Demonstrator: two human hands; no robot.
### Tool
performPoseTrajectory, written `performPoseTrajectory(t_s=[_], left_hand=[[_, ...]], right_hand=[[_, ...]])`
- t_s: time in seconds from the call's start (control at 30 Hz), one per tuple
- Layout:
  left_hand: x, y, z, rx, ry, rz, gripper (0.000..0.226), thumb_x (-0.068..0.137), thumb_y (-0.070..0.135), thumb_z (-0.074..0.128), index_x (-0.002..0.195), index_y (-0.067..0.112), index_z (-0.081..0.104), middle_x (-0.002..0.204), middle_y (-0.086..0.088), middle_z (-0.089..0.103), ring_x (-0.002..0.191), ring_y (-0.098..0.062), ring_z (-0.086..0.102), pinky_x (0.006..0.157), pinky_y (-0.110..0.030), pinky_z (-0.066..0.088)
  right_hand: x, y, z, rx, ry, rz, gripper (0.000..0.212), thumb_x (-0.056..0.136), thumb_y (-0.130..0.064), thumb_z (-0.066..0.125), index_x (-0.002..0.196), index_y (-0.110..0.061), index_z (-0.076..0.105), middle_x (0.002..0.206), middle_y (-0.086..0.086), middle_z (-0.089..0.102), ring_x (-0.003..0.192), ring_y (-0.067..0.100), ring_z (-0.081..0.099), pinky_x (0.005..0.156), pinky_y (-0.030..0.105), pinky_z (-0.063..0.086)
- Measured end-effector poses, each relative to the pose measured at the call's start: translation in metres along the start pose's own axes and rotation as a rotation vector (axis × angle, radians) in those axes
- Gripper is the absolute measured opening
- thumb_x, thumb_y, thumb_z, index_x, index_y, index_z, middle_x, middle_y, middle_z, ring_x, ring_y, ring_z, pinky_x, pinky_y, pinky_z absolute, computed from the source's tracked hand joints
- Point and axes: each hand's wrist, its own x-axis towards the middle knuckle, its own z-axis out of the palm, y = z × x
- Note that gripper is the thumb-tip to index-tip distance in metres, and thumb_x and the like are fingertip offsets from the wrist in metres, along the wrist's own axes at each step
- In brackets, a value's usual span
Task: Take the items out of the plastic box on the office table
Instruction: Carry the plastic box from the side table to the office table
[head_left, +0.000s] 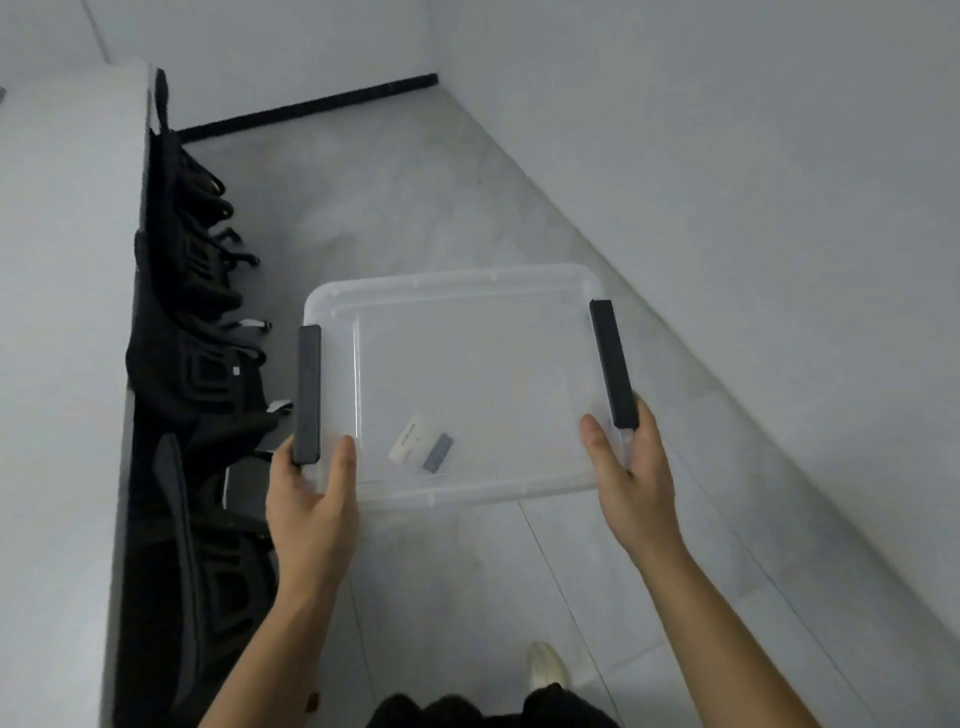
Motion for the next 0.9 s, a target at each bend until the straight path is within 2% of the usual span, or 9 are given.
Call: performPoseTrajectory(t_s=[0.1, 0.17, 0.27, 0.33, 0.4, 0.47, 0.6, 0.8, 0.9], left_hand=[[0.074, 0.007, 0.014, -0.001, 0.104, -0.032, 0.039, 0.094, 0.028, 0.063, 0.129, 0.011, 0.057, 0.116, 0.001, 0.065, 0.098, -0.005, 0.061, 0.075, -0.001, 0.042], [0.124, 0.002, 0.024, -0.017, 0.158, -0.046, 0.042, 0.095, 0.027, 0.063, 0.132, 0.009, 0.055, 0.119, 0.001, 0.063, 0.098, -0.002, 0.059, 0.075, 0.003, 0.040], [0.205, -0.010, 0.049, -0.046, 0.204, -0.058, 0.049, 0.094, 0.026, 0.064, 0.139, 0.012, 0.049, 0.124, 0.005, 0.059, 0.100, 0.010, 0.057, 0.078, 0.005, 0.037], [0.265, -0.020, 0.067, -0.077, 0.210, -0.049, 0.058, 0.094, 0.026, 0.065, 0.146, 0.018, 0.041, 0.135, 0.007, 0.053, 0.112, 0.012, 0.054, 0.090, -0.002, 0.040], [0.333, -0.024, 0.083, -0.105, 0.192, -0.062, 0.067, 0.093, 0.032, 0.066, 0.151, 0.023, 0.035, 0.147, 0.004, 0.047, 0.131, -0.005, 0.050, 0.108, -0.026, 0.042], [0.403, -0.018, 0.100, -0.106, 0.180, -0.060, 0.070, 0.090, 0.037, 0.066, 0.151, 0.025, 0.034, 0.150, 0.001, 0.047, 0.136, -0.015, 0.048, 0.112, -0.044, 0.040], [0.536, 0.009, 0.143, -0.103, 0.134, -0.036, 0.065, 0.095, 0.025, 0.065, 0.152, 0.019, 0.035, 0.150, 0.001, 0.047, 0.136, -0.011, 0.046, 0.116, -0.040, 0.036], [0.710, 0.015, 0.212, -0.067, 0.061, -0.009, 0.070, 0.088, 0.038, 0.063, 0.151, 0.024, 0.036, 0.146, 0.006, 0.051, 0.133, -0.008, 0.049, 0.111, -0.032, 0.038], [0.805, 0.009, 0.256, -0.029, 0.057, -0.003, 0.064, 0.094, 0.026, 0.065, 0.151, 0.021, 0.036, 0.145, 0.004, 0.052, 0.131, -0.007, 0.050, 0.111, -0.031, 0.039]], right_hand=[[0.091, -0.024, 0.053, -0.007, -0.123, -0.026, 0.053, 0.096, -0.036, 0.058, 0.145, -0.026, 0.042, 0.130, -0.032, 0.049, 0.111, -0.030, 0.042, 0.085, -0.006, 0.031], [0.147, -0.032, 0.090, -0.029, -0.184, -0.046, 0.055, 0.095, -0.039, 0.059, 0.146, -0.026, 0.041, 0.134, -0.026, 0.051, 0.116, -0.027, 0.041, 0.088, -0.005, 0.032], [0.233, -0.032, 0.151, -0.065, -0.245, -0.075, 0.055, 0.094, -0.042, 0.059, 0.145, -0.028, 0.042, 0.136, -0.025, 0.051, 0.121, -0.021, 0.042, 0.090, -0.005, 0.032], [0.291, -0.031, 0.193, -0.081, -0.266, -0.092, 0.055, 0.093, -0.043, 0.060, 0.144, -0.029, 0.043, 0.135, -0.025, 0.052, 0.122, -0.019, 0.043, 0.090, -0.005, 0.032], [0.346, -0.038, 0.232, -0.096, -0.274, -0.079, 0.056, 0.093, -0.044, 0.060, 0.145, -0.031, 0.042, 0.136, -0.025, 0.052, 0.123, -0.020, 0.042, 0.089, -0.005, 0.032], [0.401, -0.051, 0.265, -0.107, -0.255, -0.079, 0.056, 0.093, -0.043, 0.060, 0.145, -0.031, 0.042, 0.135, -0.026, 0.052, 0.119, -0.024, 0.042, 0.087, -0.006, 0.032], [0.509, -0.081, 0.318, -0.110, -0.193, -0.089, 0.055, 0.094, -0.040, 0.060, 0.145, -0.029, 0.042, 0.135, -0.024, 0.052, 0.120, -0.023, 0.041, 0.087, -0.008, 0.030], [0.662, -0.083, 0.398, -0.066, -0.124, -0.072, 0.050, 0.095, -0.036, 0.060, 0.142, -0.033, 0.044, 0.134, -0.028, 0.052, 0.123, -0.017, 0.044, 0.093, -0.003, 0.032], [0.752, -0.070, 0.451, -0.047, -0.109, -0.046, 0.045, 0.095, -0.036, 0.060, 0.138, -0.035, 0.046, 0.130, -0.028, 0.054, 0.119, -0.018, 0.046, 0.091, -0.002, 0.033]])
